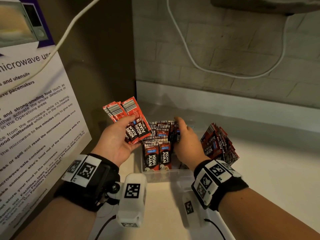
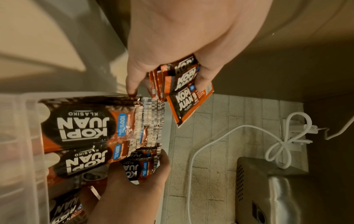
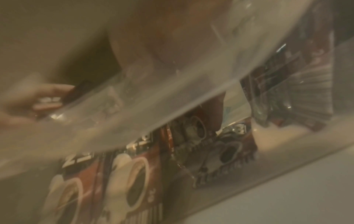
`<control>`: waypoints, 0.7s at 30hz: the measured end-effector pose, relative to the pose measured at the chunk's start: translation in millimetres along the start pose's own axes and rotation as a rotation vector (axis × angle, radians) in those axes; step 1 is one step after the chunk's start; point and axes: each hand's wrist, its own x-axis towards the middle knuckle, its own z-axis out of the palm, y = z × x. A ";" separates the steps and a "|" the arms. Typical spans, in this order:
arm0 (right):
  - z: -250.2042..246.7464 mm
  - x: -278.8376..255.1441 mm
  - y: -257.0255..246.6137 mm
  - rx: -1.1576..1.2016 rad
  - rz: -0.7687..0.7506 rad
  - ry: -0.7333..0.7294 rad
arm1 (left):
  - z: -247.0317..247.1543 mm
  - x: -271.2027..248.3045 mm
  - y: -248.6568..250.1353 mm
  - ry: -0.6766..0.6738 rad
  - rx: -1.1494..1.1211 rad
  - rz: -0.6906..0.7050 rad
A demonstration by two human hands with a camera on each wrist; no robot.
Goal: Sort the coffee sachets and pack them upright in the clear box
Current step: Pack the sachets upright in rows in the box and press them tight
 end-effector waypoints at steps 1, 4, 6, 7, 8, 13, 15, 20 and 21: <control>0.5 0.1 0.0 -0.003 -0.001 -0.002 | 0.2 -0.2 -0.2 -0.001 -0.001 -0.001; 4.0 0.7 -1.2 -0.002 -0.026 -0.021 | 0.6 -1.1 -0.5 0.000 0.002 0.000; 5.8 1.3 -2.2 0.011 -0.045 -0.042 | 1.0 -1.5 -0.6 0.001 0.003 0.001; 6.2 1.6 -2.7 0.021 -0.053 -0.052 | 0.9 -1.6 -0.6 0.000 0.003 0.002; 6.3 1.6 -3.1 0.031 -0.062 -0.062 | 0.9 -1.5 -0.6 -0.002 0.003 0.003; 6.0 1.5 -4.4 0.050 -0.093 -0.108 | 1.2 -1.0 -1.0 -0.007 0.001 0.005; 5.3 1.3 -4.8 0.055 -0.095 -0.113 | 1.3 -1.0 -1.3 -0.007 0.000 0.007; 3.9 0.4 -4.7 0.062 -0.091 -0.101 | 2.0 -1.5 -1.3 -0.007 -0.002 0.011; 4.0 0.6 -4.3 0.065 -0.086 -0.096 | 2.0 -1.6 -1.2 -0.008 -0.004 0.010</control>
